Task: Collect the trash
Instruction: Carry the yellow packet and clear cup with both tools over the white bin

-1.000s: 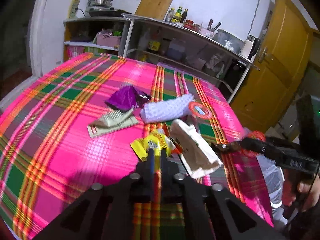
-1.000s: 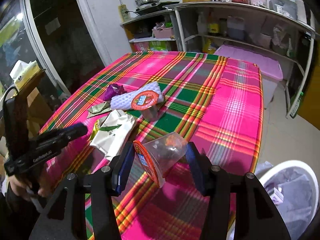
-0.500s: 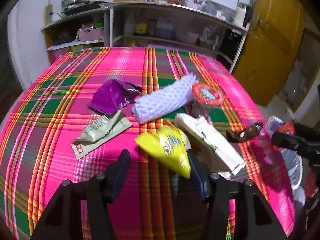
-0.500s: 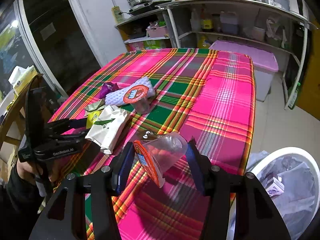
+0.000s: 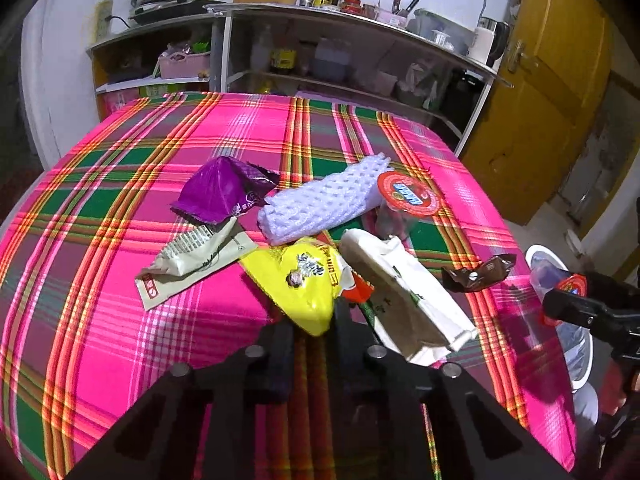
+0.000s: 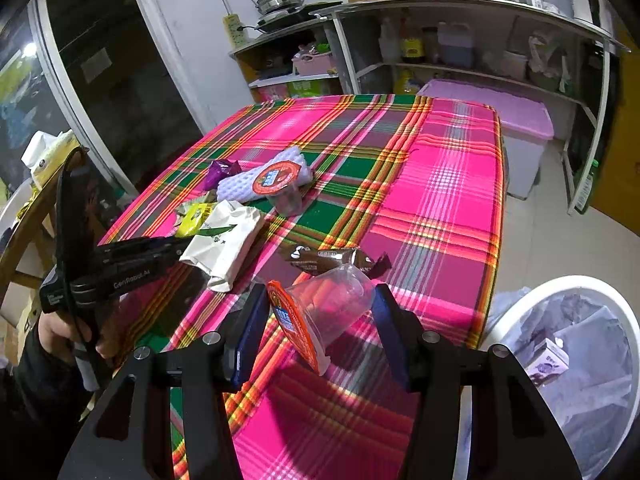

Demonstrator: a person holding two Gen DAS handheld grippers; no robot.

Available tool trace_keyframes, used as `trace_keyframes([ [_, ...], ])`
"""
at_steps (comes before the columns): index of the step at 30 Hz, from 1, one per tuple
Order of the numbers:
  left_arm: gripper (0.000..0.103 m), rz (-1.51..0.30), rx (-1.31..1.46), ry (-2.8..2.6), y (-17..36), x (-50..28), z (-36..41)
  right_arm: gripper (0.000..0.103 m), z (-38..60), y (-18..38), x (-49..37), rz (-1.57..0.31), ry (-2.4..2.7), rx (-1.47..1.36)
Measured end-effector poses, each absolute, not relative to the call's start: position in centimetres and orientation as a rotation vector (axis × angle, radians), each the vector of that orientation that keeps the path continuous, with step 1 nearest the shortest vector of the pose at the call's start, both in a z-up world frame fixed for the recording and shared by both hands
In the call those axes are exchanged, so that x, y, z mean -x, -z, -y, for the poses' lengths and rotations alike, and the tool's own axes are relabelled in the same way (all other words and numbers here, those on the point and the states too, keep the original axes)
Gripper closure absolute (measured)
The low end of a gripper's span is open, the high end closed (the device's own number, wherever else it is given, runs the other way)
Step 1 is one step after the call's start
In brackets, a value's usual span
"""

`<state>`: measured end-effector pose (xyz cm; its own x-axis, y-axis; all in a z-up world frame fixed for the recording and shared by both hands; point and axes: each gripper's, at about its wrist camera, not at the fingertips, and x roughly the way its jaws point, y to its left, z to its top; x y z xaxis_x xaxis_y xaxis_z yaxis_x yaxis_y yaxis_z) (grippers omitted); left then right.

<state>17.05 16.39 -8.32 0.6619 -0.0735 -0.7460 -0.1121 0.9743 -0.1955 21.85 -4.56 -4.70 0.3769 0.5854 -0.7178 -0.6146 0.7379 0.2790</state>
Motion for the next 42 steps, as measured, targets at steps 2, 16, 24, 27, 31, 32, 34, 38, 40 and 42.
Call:
trace_keyframes([
  [2,0.093,-0.840,0.240,-0.019,8.3,-16.7,-16.3,0.049,4.7,4.7,-21.7,-0.903,-0.766,0.035],
  [16,0.095,-0.778,0.295,-0.031,7.4,-14.1,-16.4,0.049,5.3,4.6,-21.2,-0.894,-0.763,0.026],
  [24,0.095,-0.724,0.289,-0.024,5.6,-12.2,-15.6,0.049,6.1,3.9,-20.3,-0.872,-0.756,0.017],
  [27,0.095,-0.706,0.283,-0.009,4.8,-11.6,-14.9,0.049,6.8,3.4,-19.8,-0.859,-0.748,0.009],
  [31,0.095,-0.690,0.268,0.020,3.8,-11.0,-13.2,0.049,7.9,2.9,-19.0,-0.843,-0.732,-0.004],
  [32,0.095,-0.686,0.263,0.029,3.6,-10.9,-12.8,0.049,8.2,2.7,-18.8,-0.838,-0.728,-0.007],
  [34,0.095,-0.679,0.256,0.047,3.1,-10.6,-11.9,0.049,8.8,2.3,-18.2,-0.826,-0.718,-0.012],
  [38,0.095,-0.666,0.242,0.086,2.3,-10.3,-10.0,0.049,10.3,1.6,-17.3,-0.803,-0.698,-0.019],
  [40,0.096,-0.661,0.232,0.108,1.9,-10.2,-8.8,0.049,11.1,1.3,-16.8,-0.792,-0.684,-0.023],
  [42,0.096,-0.659,0.222,0.131,1.6,-10.3,-7.7,0.049,12.0,0.9,-16.4,-0.783,-0.669,-0.030],
])
